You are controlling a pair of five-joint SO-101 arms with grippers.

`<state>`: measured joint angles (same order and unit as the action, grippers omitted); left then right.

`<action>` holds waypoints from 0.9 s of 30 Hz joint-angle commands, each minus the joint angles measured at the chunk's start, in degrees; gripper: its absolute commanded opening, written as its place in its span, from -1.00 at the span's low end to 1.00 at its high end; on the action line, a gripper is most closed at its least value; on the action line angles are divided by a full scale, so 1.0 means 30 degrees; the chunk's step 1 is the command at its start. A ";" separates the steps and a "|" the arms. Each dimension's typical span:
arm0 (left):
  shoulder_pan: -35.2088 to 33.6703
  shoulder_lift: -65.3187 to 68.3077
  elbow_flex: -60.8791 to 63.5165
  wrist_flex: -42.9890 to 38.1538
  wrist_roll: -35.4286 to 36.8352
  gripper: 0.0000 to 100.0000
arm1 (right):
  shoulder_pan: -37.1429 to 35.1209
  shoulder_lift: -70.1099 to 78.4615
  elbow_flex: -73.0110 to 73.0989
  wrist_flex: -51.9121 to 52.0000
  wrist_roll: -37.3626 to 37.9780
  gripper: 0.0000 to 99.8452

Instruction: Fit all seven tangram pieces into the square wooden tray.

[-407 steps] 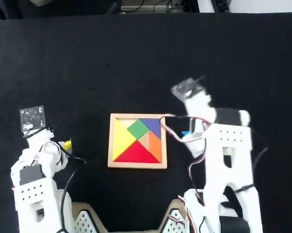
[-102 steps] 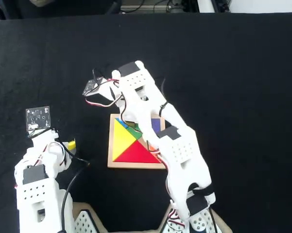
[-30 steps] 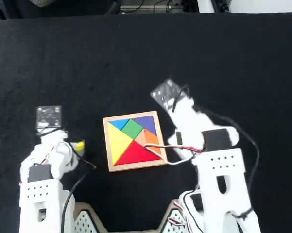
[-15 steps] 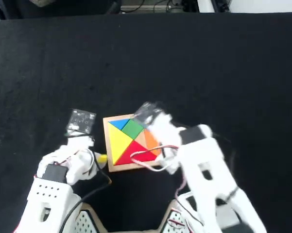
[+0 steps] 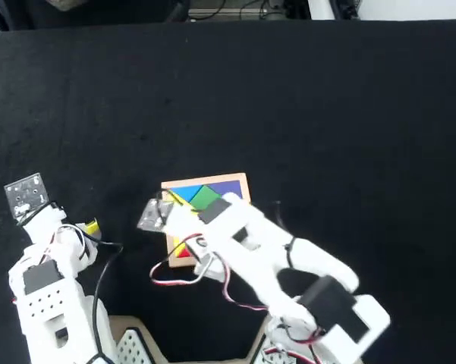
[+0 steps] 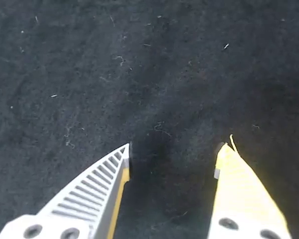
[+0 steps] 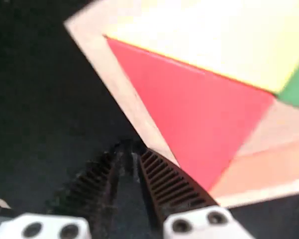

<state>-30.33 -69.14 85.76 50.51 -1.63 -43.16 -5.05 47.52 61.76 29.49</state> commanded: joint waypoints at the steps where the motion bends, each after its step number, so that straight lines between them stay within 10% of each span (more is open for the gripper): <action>1: 0.0396 -0.0176 -0.0337 -0.0352 -0.0234 -0.45 | -0.0469 0.0894 -0.1421 -0.0527 -0.0176 -0.98; 27: 0.0513 -0.0176 -0.0308 -0.0293 -0.0264 -0.45 | 0.2315 0.1304 -0.3121 -0.0557 0.1670 -0.98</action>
<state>-29.63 -69.14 85.76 50.51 -2.07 -37.45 -1.19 41.19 61.32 33.98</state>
